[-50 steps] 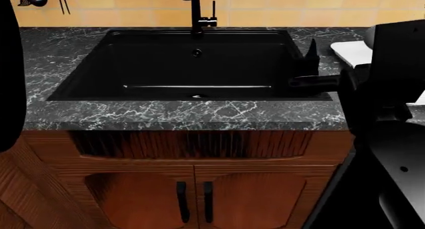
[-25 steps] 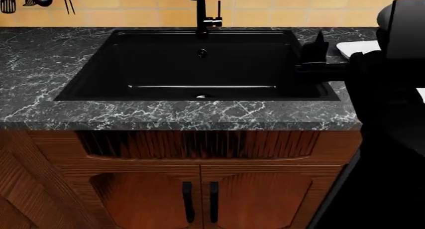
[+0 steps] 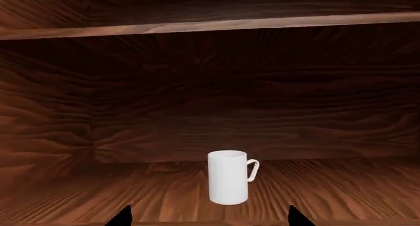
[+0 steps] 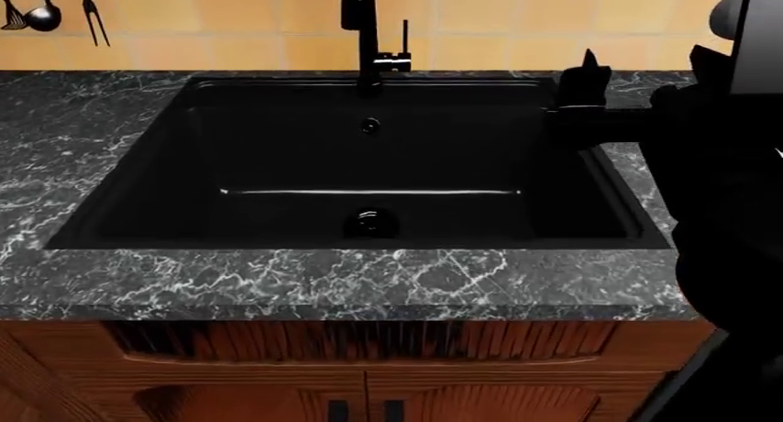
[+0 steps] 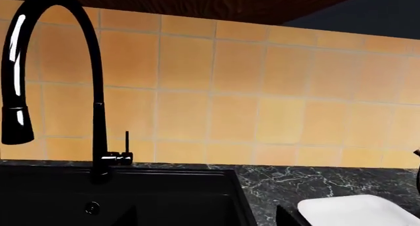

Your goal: Pick the kettle from the counter and place it on the tray. Then pick the mug from the cabinet and place it on the tray. Then close the cabinet doors.

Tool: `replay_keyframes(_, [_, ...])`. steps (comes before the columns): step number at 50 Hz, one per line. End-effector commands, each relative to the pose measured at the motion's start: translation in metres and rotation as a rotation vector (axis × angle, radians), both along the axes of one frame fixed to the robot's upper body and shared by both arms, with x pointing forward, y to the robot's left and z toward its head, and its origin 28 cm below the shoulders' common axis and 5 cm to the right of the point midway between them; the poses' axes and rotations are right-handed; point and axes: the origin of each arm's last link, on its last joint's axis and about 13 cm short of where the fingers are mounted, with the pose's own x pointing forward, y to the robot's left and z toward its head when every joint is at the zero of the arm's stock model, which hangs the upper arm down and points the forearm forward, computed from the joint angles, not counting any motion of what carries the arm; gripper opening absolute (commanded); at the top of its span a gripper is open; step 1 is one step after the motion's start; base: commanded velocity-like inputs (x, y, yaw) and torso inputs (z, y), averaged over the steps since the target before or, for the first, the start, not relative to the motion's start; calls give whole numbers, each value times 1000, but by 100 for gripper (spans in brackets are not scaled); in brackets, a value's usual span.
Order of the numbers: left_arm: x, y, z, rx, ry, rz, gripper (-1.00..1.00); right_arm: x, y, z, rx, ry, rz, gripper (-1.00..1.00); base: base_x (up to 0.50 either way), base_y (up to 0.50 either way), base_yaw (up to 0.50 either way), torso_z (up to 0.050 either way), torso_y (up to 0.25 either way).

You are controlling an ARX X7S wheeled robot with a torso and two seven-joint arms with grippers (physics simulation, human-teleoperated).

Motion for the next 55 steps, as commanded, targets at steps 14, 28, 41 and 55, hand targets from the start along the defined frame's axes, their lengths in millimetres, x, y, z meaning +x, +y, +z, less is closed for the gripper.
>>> replay_keyframes(14, [-9,-4,9,7,-19,-9,100,1,1,-6,1,16,16,100,424,0,0,0,0])
replay_keyframes(28, [-10,-5,9,24,-19,-3,100,1,2,-5,2,15,25,100,425,0,0,0,1])
replay_keyframes(41, [-12,-6,10,30,-25,-4,100,0,2,-7,0,16,29,100,424,0,0,0,1])
replay_keyframes(55, [2,-8,-9,16,112,-8,100,2,2,-9,6,11,18,100,159,0,0,0,1])
